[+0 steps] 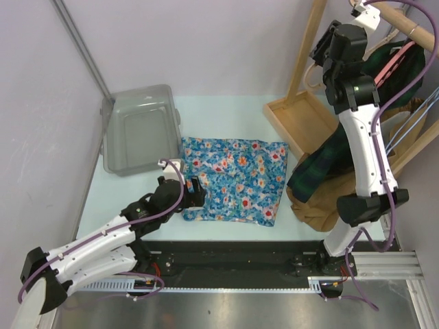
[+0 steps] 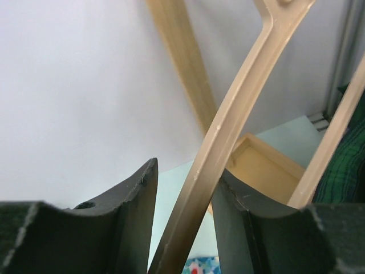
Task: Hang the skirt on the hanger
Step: Grab a hanger with the right arm
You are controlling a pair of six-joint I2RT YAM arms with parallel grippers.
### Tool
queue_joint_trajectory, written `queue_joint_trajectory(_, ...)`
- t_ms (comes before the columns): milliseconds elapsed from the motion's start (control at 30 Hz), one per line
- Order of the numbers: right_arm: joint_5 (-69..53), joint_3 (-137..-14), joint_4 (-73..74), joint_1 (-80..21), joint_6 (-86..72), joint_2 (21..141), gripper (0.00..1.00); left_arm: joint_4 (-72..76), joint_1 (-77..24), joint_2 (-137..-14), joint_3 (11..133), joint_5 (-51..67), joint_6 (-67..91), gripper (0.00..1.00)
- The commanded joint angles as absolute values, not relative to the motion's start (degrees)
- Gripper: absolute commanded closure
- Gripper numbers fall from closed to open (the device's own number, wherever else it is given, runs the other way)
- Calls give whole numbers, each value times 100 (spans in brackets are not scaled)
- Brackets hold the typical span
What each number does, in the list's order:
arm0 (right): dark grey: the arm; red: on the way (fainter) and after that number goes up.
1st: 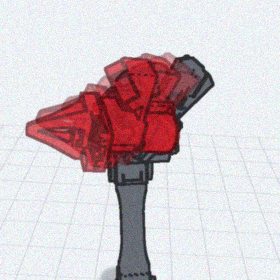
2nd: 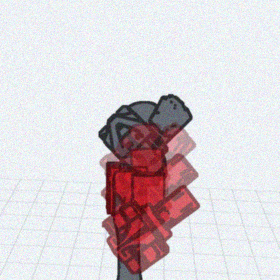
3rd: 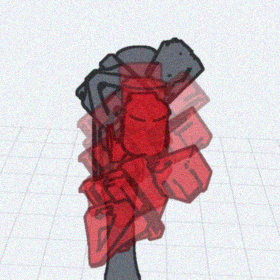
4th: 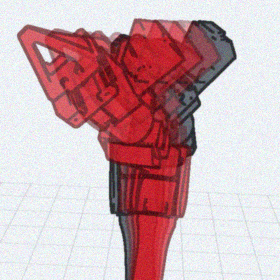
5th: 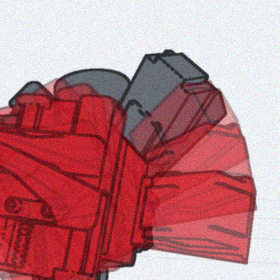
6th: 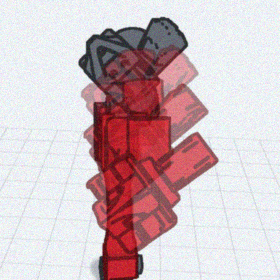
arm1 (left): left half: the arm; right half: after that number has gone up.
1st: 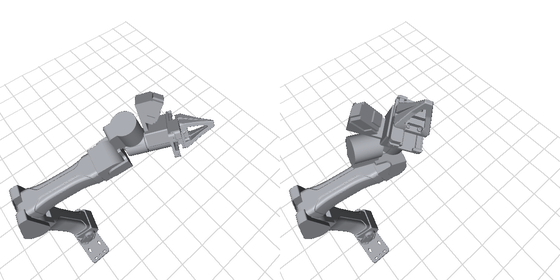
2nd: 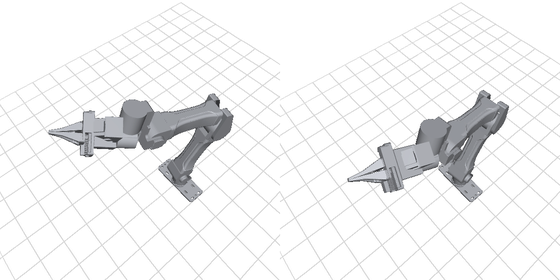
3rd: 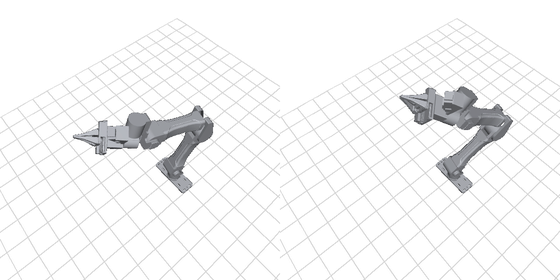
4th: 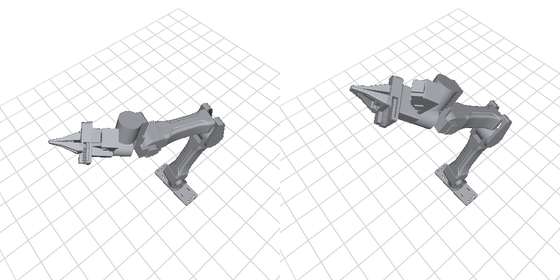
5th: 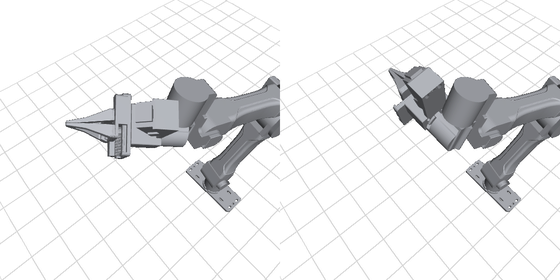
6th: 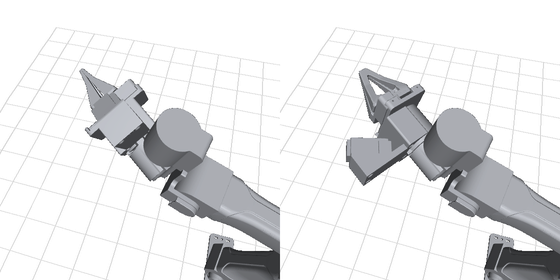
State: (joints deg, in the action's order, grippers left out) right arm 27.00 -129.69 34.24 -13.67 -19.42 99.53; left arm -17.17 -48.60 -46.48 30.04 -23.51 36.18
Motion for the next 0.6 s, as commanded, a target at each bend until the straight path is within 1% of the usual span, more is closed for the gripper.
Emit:
queue_joint_trajectory(0, 2120, -12395, 2812, -1564, -1793, 9283, 100, -1758, -4869, -4422, 2944, -2320, 3805, 6)
queue_joint_trajectory(167, 1469, -11638, 2970, -1968, -1889, 8632, 100, -2232, -4869, -4315, 3014, -2504, 4174, 3)
queue_joint_trajectory(267, 811, -10997, 3111, -2223, -1881, 8114, 100, -2566, -4869, -4403, 3050, -2549, 4473, 2)
queue_joint_trajectory(300, 504, -10821, 3172, -2476, -1776, 7982, 100, -2619, -4869, -4456, 3041, -2514, 4578, 2)
queue_joint_trajectory(367, 335, -10302, 3295, -2785, -1609, 7595, 100, -2786, -4869, -4596, 3006, -2496, 4737, 2)
queue_joint_trajectory(400, 151, -10127, 3392, -3178, -1356, 7489, 100, -2830, -4860, -4631, 2980, -2470, 4868, 2)
queue_joint_trajectory(433, 80, -9881, 3401, -3364, -1258, 7332, 100, -2874, -4860, -4667, 2936, -2461, 4921, 2)
queue_joint_trajectory(467, 53, -9453, 3401, -3558, -1170, 7069, 100, -2874, -4860, -4667, 2831, -2452, 4948, 2)
queue_joint_trajectory(500, -417, -9179, 3393, -3707, -1082, 6901, 100, -2831, -4860, -4641, 2769, -2383, 4974, 2)
queue_joint_trajectory(567, -876, -8591, 3401, -4112, -1063, 6505, 100, -2655, -4852, -4509, 2585, -2338, 4913, 3)
